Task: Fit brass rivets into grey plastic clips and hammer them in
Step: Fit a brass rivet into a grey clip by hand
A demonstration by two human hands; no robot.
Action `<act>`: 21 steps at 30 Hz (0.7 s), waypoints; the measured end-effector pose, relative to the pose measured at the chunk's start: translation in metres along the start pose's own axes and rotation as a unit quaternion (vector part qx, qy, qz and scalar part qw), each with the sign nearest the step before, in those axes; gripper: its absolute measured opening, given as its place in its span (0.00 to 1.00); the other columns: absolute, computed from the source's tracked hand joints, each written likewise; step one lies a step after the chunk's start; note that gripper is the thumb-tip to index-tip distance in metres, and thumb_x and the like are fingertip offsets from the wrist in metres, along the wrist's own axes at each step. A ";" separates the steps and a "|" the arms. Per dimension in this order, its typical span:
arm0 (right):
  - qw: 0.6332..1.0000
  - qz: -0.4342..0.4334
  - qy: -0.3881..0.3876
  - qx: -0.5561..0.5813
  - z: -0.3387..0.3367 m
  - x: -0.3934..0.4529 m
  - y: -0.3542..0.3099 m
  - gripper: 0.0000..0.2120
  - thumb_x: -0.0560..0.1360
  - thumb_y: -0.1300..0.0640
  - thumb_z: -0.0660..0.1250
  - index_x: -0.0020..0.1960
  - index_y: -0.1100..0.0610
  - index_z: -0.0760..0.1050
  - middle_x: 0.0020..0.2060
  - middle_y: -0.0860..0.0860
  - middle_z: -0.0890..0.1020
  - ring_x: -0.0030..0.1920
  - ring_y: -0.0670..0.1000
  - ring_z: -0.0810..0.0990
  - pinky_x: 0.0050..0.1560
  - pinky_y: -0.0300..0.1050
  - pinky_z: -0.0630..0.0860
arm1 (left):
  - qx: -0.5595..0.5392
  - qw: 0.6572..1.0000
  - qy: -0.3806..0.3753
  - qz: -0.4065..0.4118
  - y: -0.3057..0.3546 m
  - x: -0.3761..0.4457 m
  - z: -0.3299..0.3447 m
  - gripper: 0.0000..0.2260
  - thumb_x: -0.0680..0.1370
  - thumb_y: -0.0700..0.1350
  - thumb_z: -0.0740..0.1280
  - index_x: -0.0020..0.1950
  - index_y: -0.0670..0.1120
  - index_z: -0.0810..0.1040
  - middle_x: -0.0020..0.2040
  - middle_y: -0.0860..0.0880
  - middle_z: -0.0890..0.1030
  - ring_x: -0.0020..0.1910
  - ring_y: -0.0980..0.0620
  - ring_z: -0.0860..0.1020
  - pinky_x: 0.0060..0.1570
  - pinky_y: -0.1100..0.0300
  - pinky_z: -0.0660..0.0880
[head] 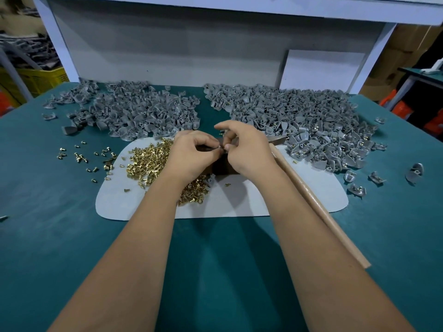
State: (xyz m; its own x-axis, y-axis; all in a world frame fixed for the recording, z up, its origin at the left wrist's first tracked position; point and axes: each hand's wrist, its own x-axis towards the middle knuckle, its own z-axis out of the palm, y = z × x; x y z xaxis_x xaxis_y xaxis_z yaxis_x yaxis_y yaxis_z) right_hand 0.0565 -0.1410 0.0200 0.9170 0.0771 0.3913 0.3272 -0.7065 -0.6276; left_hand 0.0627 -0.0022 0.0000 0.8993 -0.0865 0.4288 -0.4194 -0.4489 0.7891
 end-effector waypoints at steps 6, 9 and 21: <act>0.998 -0.026 0.010 0.064 0.001 -0.011 0.012 0.17 0.74 0.69 0.61 0.57 0.54 0.79 0.43 0.46 0.80 0.48 0.48 0.77 0.55 0.46 0.75 | -0.011 1.000 -0.018 0.006 -0.003 0.002 -0.003 0.02 0.71 0.39 0.75 0.43 0.41 0.86 0.45 0.47 0.84 0.52 0.46 0.79 0.63 0.43 0.70; 0.996 -0.019 0.038 0.084 -0.001 -0.012 0.015 0.12 0.75 0.68 0.62 0.52 0.56 0.79 0.47 0.47 0.78 0.45 0.40 0.75 0.50 0.32 0.72 | -0.005 1.000 -0.010 0.004 -0.003 0.001 -0.002 0.02 0.71 0.39 0.75 0.43 0.43 0.86 0.44 0.50 0.83 0.53 0.47 0.79 0.64 0.43 0.69; 0.997 -0.047 0.044 -0.045 0.002 -0.011 0.012 0.03 0.74 0.59 0.68 0.42 0.57 0.77 0.43 0.47 0.74 0.43 0.48 0.76 0.44 0.42 0.72 | 0.005 1.000 -0.018 -0.004 -0.004 0.002 -0.003 0.03 0.72 0.38 0.74 0.45 0.42 0.86 0.46 0.48 0.84 0.55 0.46 0.78 0.63 0.44 0.71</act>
State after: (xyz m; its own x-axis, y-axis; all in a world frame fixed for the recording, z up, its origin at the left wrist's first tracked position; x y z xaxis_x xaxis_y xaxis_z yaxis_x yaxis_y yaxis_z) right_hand 0.0513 -0.1487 0.0068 0.8579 0.0866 0.5064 0.3858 -0.7595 -0.5237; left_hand 0.0664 0.0026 -0.0009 0.9063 -0.1148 0.4068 -0.4117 -0.4577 0.7881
